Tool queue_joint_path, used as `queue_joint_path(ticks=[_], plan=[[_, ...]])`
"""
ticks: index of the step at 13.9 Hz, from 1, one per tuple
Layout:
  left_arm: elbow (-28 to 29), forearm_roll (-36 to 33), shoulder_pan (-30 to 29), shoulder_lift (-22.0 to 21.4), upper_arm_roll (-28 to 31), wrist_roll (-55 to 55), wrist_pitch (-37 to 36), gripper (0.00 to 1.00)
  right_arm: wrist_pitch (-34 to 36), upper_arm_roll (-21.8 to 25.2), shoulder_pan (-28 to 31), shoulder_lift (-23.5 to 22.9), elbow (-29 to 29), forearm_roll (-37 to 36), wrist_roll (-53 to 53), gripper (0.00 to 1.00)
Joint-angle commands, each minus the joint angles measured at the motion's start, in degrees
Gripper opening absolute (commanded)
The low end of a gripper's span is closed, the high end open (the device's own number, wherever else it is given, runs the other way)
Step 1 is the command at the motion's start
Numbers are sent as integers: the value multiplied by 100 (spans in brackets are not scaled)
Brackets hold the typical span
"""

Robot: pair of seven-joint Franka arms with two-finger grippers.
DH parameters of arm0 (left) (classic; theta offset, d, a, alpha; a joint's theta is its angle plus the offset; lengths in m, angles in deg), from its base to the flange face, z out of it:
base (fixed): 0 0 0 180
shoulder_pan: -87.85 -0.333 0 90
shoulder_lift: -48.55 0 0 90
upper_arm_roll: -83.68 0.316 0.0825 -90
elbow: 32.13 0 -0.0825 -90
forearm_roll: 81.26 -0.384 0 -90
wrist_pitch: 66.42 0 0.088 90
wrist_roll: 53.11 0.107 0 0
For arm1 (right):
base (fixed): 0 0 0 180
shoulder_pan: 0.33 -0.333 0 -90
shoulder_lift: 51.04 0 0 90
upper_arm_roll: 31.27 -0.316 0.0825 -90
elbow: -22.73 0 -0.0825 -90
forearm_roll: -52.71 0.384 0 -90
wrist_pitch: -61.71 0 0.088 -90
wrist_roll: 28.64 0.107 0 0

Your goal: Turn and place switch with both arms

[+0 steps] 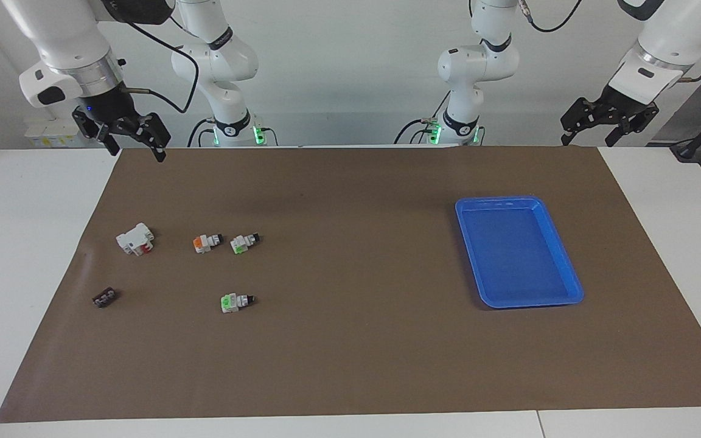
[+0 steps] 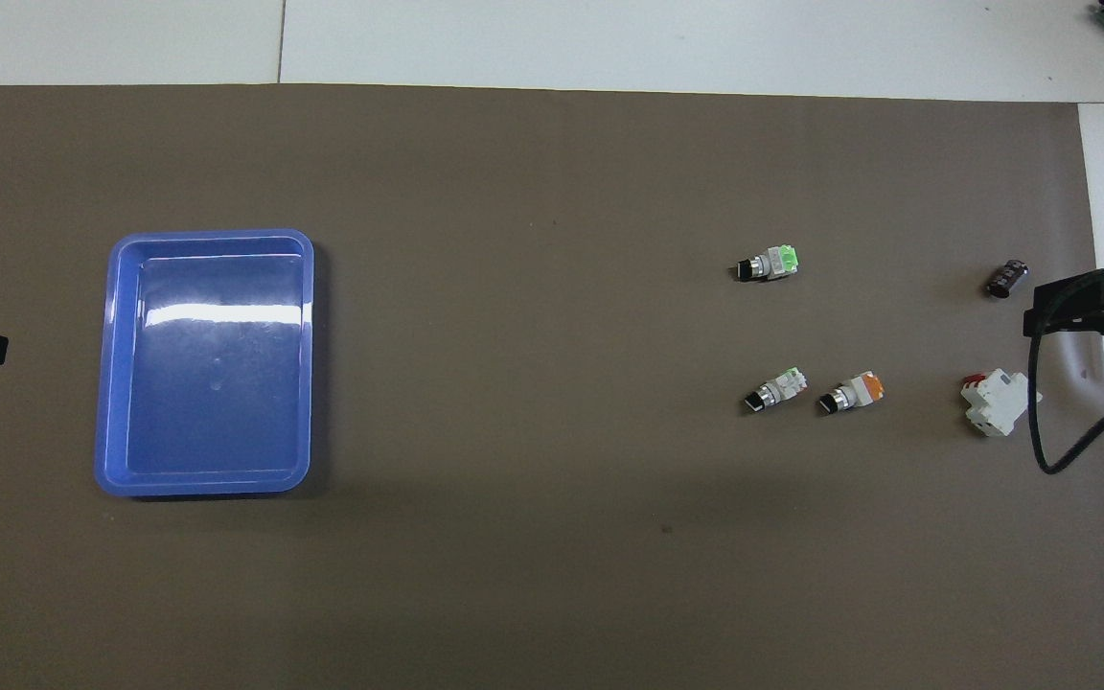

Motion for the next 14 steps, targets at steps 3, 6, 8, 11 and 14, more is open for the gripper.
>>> queue_joint_path(ticks=[3,6,8,11,14], plan=[[44,36,-68,-40,-21,78,-48,100,-79,-29,68,95,-135,55,24,100],[44,36,-68,-40,-21,78,-48,100,-79,-29,68,104,-152,64,33,100],[44,36,-68,-40,-21,78,-48,100,-114,-37,68,130,-222,73,-54,100],[44,36,-68,-40,-21,78,-48,100,-123,-37,59,157,-267,81,-554,100],[44,36,-68,-40,-21,78,-48,100,-167,-37,76,183,-363,90,-1423,100]])
